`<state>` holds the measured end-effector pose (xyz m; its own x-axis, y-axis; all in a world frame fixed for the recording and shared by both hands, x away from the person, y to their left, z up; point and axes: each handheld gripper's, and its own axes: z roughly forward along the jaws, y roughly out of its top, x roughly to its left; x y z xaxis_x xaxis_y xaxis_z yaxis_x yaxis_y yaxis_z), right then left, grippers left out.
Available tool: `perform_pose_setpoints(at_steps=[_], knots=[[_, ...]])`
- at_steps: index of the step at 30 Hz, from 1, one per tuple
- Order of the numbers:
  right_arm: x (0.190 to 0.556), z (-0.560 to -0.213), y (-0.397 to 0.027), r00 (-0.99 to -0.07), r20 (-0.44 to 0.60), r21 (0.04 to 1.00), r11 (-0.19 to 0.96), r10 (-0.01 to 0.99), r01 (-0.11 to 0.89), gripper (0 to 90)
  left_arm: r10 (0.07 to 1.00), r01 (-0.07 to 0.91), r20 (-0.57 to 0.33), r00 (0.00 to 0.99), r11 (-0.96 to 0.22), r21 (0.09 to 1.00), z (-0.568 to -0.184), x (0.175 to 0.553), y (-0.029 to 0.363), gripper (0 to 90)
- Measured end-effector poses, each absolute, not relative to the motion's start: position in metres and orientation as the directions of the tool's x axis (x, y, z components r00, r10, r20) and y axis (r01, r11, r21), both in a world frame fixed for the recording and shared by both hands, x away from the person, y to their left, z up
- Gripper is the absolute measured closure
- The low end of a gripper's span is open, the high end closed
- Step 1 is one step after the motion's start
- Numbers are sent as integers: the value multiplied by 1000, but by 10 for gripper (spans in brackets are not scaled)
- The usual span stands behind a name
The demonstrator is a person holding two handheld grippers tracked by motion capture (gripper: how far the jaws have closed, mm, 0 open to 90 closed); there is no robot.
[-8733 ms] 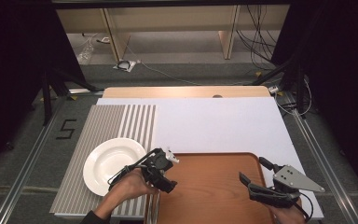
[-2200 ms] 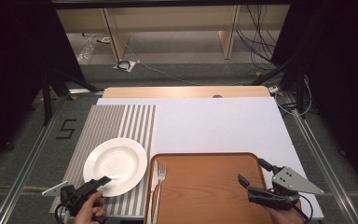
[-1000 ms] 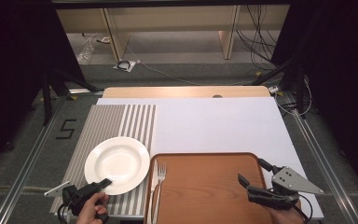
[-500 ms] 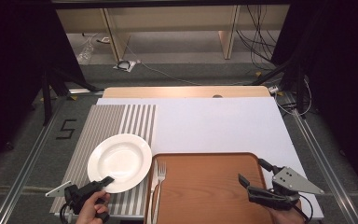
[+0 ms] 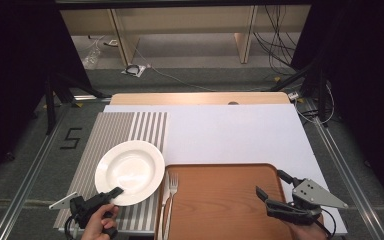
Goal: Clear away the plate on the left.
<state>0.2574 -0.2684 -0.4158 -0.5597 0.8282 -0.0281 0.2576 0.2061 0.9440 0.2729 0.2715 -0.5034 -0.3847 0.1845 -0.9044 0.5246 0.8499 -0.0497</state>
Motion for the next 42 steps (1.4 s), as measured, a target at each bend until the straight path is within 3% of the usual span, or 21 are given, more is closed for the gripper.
perform_pose_setpoints(at_steps=[13,42], knots=[[257,-416,-268,-559,-25,945,202,829,257,183,189,589,-922,-338,807,-50,-500,277,262,796],[258,-417,-269,-558,-27,942,207,830,263,183,313,753,-921,-234,657,32,-488,281,217,794]])
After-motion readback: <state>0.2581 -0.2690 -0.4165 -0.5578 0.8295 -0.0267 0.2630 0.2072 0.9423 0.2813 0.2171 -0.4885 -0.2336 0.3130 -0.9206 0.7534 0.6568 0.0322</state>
